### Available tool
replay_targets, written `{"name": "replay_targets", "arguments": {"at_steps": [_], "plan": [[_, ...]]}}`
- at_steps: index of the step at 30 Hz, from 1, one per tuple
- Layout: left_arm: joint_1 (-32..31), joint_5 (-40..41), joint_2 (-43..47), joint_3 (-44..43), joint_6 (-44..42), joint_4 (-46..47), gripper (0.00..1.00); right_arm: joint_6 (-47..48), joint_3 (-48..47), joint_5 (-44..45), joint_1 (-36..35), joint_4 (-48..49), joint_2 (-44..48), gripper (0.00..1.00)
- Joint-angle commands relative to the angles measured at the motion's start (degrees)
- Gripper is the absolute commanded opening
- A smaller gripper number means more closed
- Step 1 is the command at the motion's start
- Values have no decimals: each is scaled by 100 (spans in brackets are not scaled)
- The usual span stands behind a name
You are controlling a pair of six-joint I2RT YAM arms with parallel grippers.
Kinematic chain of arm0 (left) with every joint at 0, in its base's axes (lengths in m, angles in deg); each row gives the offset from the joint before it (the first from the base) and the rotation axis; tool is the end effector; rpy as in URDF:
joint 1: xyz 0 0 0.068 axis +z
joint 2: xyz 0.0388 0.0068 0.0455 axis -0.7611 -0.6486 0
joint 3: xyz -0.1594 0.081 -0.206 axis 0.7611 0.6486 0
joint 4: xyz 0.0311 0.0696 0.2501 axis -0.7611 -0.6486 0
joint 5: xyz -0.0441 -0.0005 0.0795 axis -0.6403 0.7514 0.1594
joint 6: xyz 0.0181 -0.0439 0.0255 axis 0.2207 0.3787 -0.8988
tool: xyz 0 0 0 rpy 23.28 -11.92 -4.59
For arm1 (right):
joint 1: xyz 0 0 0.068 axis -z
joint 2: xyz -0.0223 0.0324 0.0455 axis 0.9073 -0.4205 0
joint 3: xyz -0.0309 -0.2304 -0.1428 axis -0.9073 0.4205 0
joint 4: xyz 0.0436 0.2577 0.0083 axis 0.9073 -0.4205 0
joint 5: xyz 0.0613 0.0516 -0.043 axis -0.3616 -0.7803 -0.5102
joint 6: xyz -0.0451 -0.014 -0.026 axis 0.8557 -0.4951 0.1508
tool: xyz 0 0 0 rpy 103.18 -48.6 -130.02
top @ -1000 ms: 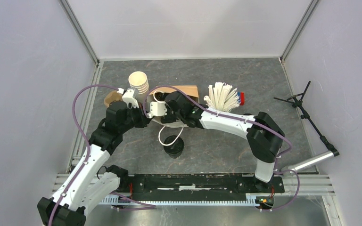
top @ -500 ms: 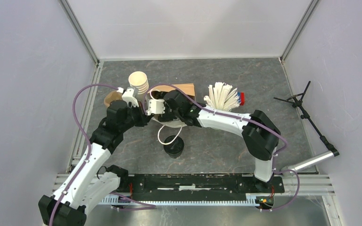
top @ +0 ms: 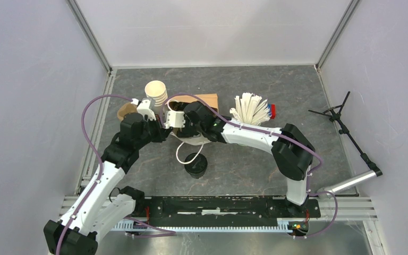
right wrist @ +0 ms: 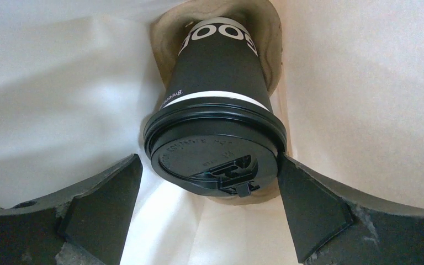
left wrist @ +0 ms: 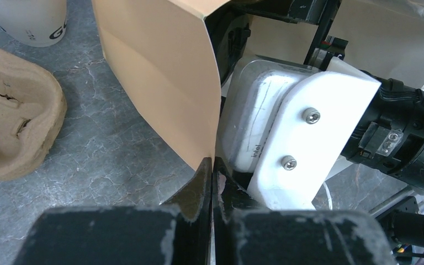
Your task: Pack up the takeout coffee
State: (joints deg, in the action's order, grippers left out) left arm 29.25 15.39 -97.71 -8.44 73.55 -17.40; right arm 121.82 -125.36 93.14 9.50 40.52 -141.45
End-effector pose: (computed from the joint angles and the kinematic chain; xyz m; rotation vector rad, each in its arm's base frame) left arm 0.1724 -0.0697 0.2931 0.0338 2.0768 -0.6437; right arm 0.2542 0.3572 0.2395 -1.5311 1.5284 -0.1089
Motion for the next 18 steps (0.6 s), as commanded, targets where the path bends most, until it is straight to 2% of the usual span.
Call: {"name": "replay_targets", "arguments": {"at_steps": [1, 18], "plan": [[-83, -355, 40, 4, 197, 278, 2, -249, 179, -235, -20, 349, 332, 98], [-85, -222, 62, -28, 93, 164, 2, -103, 582, -428, 26, 484, 842, 98]]}}
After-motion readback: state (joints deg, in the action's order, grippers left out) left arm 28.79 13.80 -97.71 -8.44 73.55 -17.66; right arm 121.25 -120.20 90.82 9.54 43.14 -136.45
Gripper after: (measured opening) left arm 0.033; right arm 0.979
